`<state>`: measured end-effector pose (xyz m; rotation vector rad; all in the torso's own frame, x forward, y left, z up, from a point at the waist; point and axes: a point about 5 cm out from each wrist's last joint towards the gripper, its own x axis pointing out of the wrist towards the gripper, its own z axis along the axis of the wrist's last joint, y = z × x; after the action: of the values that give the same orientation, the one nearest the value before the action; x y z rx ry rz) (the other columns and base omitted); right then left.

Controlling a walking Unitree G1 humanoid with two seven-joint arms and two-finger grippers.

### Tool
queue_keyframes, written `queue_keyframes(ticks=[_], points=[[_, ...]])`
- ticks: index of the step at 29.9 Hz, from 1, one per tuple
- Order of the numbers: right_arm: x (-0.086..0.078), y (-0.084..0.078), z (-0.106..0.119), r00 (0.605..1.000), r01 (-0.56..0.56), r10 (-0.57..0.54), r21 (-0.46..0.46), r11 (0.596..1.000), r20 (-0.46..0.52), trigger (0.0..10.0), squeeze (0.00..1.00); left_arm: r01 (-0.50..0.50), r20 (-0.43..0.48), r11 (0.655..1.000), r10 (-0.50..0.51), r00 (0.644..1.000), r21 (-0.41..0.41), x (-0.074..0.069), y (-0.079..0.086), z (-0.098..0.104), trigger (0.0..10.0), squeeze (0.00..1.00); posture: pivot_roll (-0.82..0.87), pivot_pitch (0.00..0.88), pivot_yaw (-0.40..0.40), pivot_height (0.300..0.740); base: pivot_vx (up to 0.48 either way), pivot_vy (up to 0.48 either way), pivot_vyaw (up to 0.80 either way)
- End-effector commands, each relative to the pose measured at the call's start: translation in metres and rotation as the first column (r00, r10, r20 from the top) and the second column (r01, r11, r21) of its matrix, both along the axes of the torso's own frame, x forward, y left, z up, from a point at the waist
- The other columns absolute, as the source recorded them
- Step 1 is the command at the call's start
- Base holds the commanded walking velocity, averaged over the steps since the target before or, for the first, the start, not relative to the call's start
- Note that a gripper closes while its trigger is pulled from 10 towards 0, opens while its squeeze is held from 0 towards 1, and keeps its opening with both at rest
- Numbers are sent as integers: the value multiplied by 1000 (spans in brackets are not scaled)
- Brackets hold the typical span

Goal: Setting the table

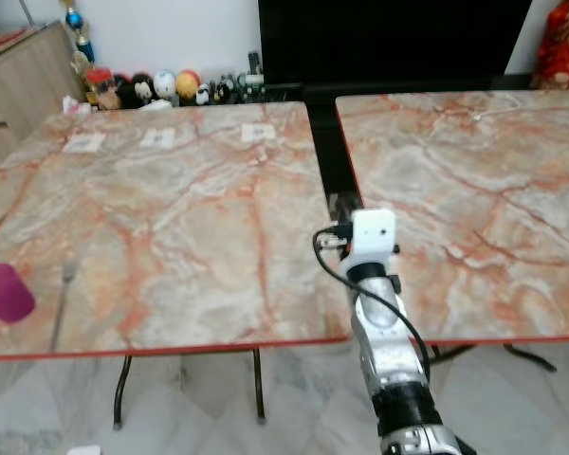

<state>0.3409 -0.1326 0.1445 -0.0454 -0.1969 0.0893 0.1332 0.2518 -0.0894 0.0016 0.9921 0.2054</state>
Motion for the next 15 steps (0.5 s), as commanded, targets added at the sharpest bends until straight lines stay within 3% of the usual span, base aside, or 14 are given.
queue_keyframes(ticks=[1,15], points=[[2,14,7,999,-43,43,-8,999,18,10000,0,-4,-4,1000,4,1000,16,-2,5,1,10000,0,-11,0,4,740,0,480,0],[1,15,7,999,-40,40,-3,999,20,10000,0,-31,11,999,31,999,11,1,7,2,10000,0,-8,0,9,740,0,480,0]])
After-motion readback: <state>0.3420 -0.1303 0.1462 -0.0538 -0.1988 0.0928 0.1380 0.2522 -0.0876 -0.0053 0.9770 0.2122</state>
